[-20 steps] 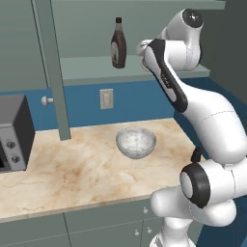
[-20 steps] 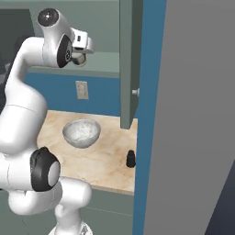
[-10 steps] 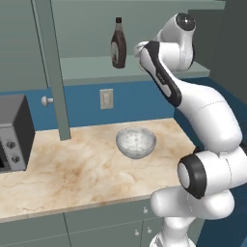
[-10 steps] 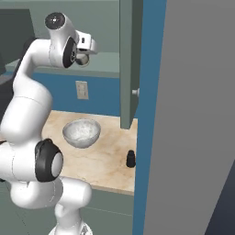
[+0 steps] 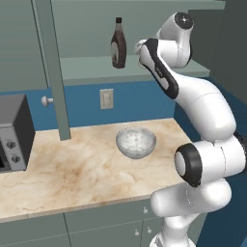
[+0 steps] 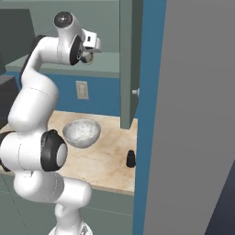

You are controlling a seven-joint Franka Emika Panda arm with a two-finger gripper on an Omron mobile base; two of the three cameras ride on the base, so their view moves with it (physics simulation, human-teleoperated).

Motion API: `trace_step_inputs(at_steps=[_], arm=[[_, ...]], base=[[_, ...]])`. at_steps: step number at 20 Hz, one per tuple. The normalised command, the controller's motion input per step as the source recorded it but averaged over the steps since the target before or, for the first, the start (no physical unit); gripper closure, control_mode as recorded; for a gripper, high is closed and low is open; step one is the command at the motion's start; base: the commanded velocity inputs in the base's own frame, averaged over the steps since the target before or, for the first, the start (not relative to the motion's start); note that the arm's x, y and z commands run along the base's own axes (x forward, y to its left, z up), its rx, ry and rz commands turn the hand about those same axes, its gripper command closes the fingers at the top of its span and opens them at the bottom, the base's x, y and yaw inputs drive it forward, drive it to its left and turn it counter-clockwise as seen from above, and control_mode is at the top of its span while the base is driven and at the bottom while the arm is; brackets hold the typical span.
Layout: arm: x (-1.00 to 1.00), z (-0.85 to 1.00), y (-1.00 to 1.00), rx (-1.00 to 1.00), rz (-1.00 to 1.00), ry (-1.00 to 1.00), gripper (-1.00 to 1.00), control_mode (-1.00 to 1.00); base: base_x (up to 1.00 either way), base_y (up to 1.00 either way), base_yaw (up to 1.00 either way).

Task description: There are various items on the counter. Only move the condiments/shakers into the cabinet.

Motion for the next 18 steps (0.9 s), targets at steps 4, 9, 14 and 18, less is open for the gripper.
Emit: trace_step_inputs(at_steps=[4,9,14,18], arm=[[0.3,-0.43,-0.04,0.0,0.0,0.0,1.0,-1.0],[0.33,-0.28,0.0,0.0,0.05,-0.01,-1.0,-1.0],[0.36,-0.2,0.0,0.0,0.05,-0.07,-1.0,-1.0],[0.39,-0.17,0.0,0.0,0.03,-0.04,-1.0,-1.0]], base=[[0.0,0.0,0.0],[0.0,0.0,0.0],[0.0,0.0,0.0],[0.0,0.0,0.0]])
